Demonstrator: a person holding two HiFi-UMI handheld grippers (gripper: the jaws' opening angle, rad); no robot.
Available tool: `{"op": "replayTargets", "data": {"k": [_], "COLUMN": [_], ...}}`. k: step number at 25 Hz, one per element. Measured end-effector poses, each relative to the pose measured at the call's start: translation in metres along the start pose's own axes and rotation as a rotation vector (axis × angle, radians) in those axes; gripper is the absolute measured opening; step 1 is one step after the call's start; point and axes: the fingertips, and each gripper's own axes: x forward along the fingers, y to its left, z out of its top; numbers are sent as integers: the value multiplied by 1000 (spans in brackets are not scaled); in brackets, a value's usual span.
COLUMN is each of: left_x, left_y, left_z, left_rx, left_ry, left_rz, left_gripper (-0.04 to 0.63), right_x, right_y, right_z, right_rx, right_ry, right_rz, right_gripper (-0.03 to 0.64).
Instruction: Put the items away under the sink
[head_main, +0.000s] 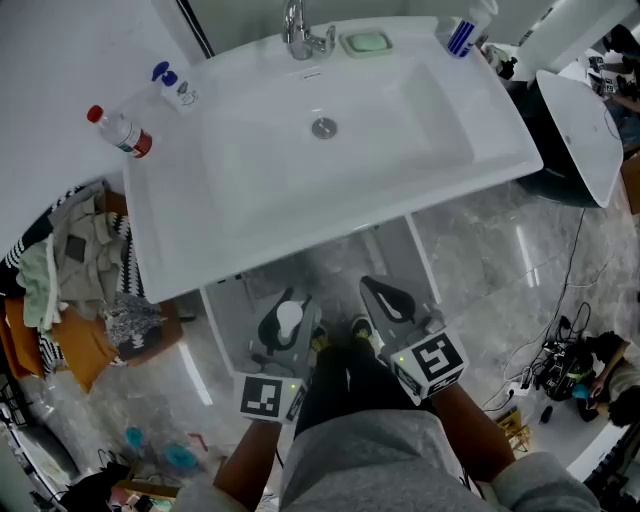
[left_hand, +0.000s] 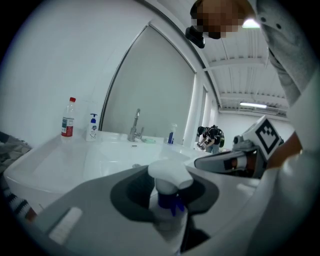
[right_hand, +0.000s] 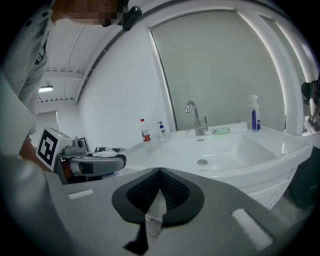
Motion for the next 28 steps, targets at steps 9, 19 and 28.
{"op": "replayTargets", "data": {"k": [9, 19, 28], "left_x": [36, 94, 188], "left_y": [0, 44, 96], "left_z": [-77, -183, -306], "left_rx": [-31, 18, 89], "left_ry": [86, 45, -65], "left_rz": [35, 71, 66], "left_gripper": [114, 109, 100], "right_x": [26, 108, 198], "right_y": [-19, -47, -107], "right_z": [-72, -159, -274], "right_rx": [46, -7, -57], "right_ry": [67, -8, -84], "right_rz": [15, 26, -10], "right_gripper": [-6, -6, -6]}}
